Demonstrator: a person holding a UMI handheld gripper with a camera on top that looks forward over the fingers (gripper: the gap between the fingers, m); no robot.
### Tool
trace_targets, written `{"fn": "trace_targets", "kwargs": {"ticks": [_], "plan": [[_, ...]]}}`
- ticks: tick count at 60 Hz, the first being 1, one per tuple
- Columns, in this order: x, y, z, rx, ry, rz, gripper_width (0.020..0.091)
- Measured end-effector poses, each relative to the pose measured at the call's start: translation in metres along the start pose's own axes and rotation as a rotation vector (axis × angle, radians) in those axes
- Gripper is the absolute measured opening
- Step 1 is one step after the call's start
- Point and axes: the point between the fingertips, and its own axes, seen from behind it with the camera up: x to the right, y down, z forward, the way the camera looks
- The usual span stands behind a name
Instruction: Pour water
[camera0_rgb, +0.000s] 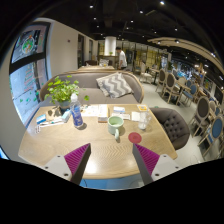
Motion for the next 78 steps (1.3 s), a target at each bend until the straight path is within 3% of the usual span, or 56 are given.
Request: {"fn": "trace_targets", "kwargs": {"ticks": [23,32,47,63,70,76,78], "plan": [[-0.092,0.003,0.066,-0.045,-0.054,-0.004,0.0868],[-0.156,-0.018,0.119,0.001,-0.115,0.034,0.0862],[-0.217,-0.075,0.236,0.159,-0.138,0.086,0.0863],[-0.234,-0.078,0.348,0.162,-0.101,0.112,0.0841],[-0.238,-0.077,0.379,0.17,-0.09,0.103,0.0746],[-0.237,-0.087,0.386,0.207,-0.068,0.09,0.0524],[-0.235,-0.087,0.387,0.207,-0.053,0.086,0.0515]]}}
